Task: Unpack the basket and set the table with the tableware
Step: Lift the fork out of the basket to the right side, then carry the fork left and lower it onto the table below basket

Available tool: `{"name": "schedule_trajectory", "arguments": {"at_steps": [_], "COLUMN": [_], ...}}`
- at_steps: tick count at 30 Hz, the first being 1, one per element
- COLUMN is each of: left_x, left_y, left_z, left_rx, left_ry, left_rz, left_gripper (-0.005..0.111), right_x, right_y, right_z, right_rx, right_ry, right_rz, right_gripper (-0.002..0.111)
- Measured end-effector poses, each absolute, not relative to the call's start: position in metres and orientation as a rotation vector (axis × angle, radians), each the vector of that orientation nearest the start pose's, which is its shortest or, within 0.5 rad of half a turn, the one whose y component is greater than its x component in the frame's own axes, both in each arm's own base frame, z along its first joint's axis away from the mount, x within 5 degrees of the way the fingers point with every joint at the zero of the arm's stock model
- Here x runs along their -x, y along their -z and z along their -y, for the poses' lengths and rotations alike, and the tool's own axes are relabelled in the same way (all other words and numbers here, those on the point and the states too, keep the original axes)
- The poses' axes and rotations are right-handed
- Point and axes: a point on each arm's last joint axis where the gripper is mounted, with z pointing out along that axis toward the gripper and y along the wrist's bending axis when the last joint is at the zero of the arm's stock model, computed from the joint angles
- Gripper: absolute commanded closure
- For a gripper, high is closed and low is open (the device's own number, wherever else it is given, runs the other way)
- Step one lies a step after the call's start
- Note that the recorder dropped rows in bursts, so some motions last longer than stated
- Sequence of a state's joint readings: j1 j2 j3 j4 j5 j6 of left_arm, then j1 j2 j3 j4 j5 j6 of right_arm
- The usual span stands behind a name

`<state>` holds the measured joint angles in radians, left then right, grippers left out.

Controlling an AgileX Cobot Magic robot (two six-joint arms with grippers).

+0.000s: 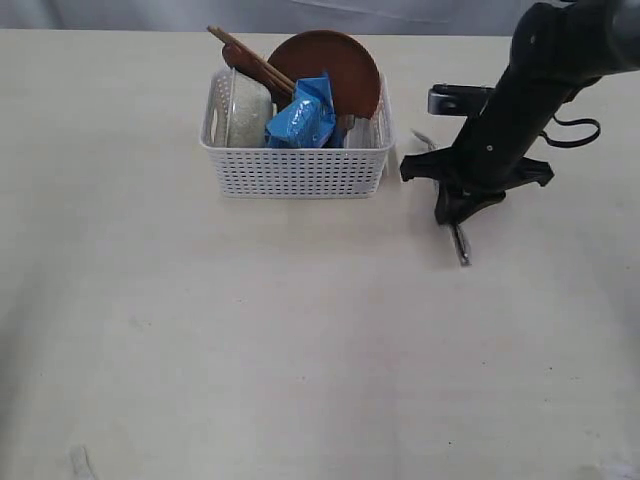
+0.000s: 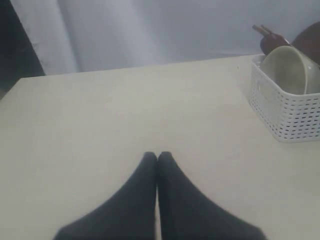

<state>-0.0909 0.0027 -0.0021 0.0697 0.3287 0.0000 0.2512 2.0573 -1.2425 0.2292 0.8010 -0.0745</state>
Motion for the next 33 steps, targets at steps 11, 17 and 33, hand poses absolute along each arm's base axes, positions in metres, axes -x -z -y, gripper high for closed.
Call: {"name": "schedule_trajectory", "arguments": {"at_steps": [11, 17, 33], "left_x": [-0.054, -0.054, -0.054], "left_y": [-0.184, -0.184, -0.184], "left_z": [0.003, 0.003, 0.003], "left_rx": [-0.126, -0.126, -0.126], "left_ry": [-0.003, -0.003, -0.003], "left_rz": [-1.808, -1.808, -1.808], "left_gripper": [0.107, 0.107, 0.107], "right_x": [-0.360, -0.360, -0.357], "right_y": [-0.119, -0.133, -0.124], "right_z": [-0.103, -0.101, -0.119], "right_rx": [0.329, 0.363, 0.803], "right_ry": [-0.191, -0.156, -0.061], "right_rz": [-3.048, -3.001, -2.907], "right_gripper": [0.068, 0.068, 0.068]}}
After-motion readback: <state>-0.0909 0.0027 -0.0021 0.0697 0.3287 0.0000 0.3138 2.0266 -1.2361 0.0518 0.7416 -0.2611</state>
